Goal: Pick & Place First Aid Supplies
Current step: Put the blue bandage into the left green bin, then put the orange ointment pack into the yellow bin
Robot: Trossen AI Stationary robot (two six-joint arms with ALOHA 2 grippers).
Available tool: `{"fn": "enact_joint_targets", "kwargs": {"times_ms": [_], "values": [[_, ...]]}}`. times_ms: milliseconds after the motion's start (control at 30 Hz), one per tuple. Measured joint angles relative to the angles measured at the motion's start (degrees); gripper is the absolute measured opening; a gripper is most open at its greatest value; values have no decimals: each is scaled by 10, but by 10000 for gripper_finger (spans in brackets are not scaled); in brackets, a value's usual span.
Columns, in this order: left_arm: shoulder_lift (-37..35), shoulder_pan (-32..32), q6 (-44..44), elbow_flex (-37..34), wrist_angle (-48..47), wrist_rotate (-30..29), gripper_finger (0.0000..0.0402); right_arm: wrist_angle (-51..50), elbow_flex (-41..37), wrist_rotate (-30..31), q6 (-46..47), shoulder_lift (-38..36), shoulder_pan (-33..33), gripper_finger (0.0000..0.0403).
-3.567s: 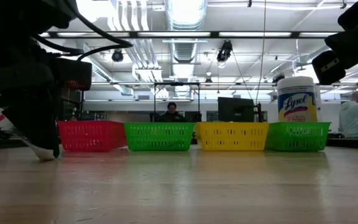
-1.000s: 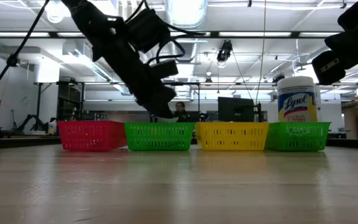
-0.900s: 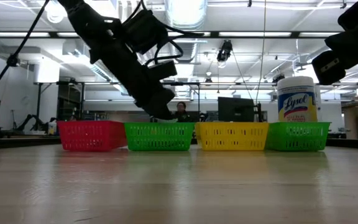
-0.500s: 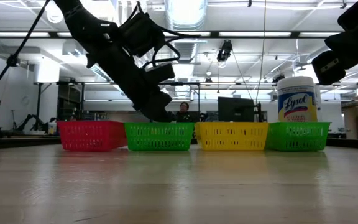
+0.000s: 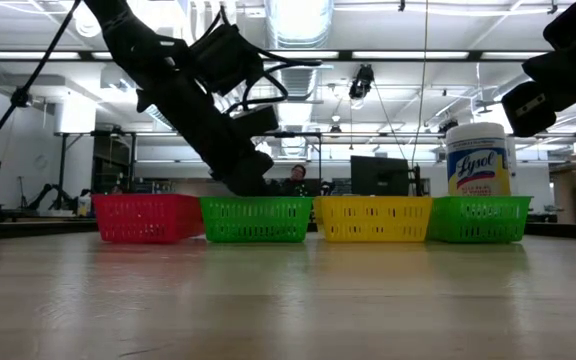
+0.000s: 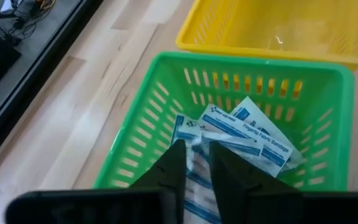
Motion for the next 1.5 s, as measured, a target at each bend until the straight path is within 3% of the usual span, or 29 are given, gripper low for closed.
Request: {"fn": "enact_joint_targets", "kwargs": {"times_ms": [400, 500, 733, 967, 1167, 1333, 1500], "values": [[-2, 1, 16, 13, -1, -9, 122, 0, 0, 0, 0, 0, 0, 8], [-3, 2, 19, 20, -2, -10, 123, 0, 0, 0, 0, 0, 0, 8], [-3, 1, 12, 21, -98, -17, 114, 0, 0, 0, -1, 0, 0, 8], [-3, 0, 12, 22, -101, -32, 113, 0, 0, 0, -1, 0, 0, 8], [-14, 0, 27, 45, -100, -81, 113, 0, 0, 0, -2, 0, 0, 8], [-36, -1, 37, 75, -124, -81, 113, 0, 0, 0, -4, 0, 0, 8], [-77, -17, -18, 109, -190, -51, 113, 0, 0, 0, -6, 3, 0, 8]]}}
